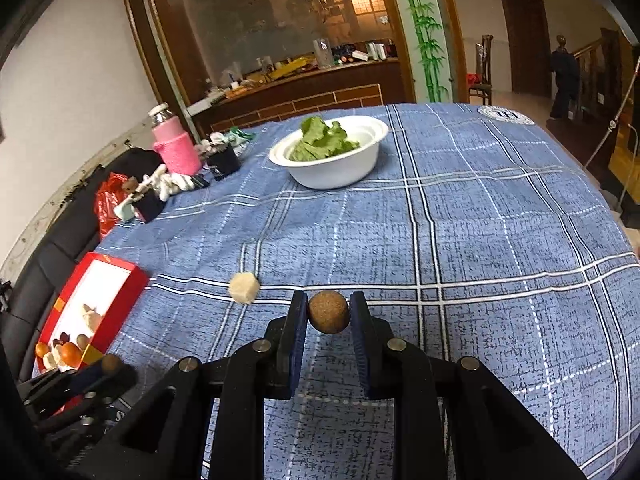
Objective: Organize fruits
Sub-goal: 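Lift both held nuts and carry them toward the white box, then lower both nuts into the box and open both tools, then grasp a beige cube with the left tool while the right tool grasps a red date, then lift the held cube and date and carry them toward the white box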
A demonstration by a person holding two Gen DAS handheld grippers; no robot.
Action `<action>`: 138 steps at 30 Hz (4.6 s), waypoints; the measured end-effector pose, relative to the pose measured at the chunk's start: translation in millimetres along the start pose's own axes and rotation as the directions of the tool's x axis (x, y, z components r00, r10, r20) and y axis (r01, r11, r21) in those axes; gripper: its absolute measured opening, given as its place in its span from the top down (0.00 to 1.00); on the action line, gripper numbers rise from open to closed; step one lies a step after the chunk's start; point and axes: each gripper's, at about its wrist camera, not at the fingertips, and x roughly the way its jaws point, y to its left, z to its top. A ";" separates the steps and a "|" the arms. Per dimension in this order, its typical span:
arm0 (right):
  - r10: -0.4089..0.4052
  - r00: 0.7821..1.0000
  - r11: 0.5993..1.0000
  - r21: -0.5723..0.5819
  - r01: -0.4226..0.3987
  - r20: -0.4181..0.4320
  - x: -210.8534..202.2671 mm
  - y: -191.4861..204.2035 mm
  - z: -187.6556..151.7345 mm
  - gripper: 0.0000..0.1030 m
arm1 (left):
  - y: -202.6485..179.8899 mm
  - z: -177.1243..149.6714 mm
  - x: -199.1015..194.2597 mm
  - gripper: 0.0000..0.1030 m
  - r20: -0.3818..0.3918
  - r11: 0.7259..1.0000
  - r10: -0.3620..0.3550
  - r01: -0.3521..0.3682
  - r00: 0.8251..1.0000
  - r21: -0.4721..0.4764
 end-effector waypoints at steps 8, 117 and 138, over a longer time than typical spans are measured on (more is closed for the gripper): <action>-0.031 0.999 0.998 -0.060 0.030 -0.013 -25.3 26.2 -24.2 0.78 | 17.6 -9.4 -12.7 0.80 0.010 0.999 -0.016 0.016 1.000 -0.034; -0.008 1.000 1.000 -0.001 0.008 0.029 -15.5 4.3 -17.1 0.69 | -47.9 68.0 75.5 0.30 -0.021 0.997 -0.058 0.059 0.998 0.049; 0.017 0.999 0.999 0.040 -0.019 0.048 -21.3 -3.6 -15.2 0.69 | -30.6 38.4 47.7 0.80 -0.030 0.997 0.035 -0.033 0.999 0.069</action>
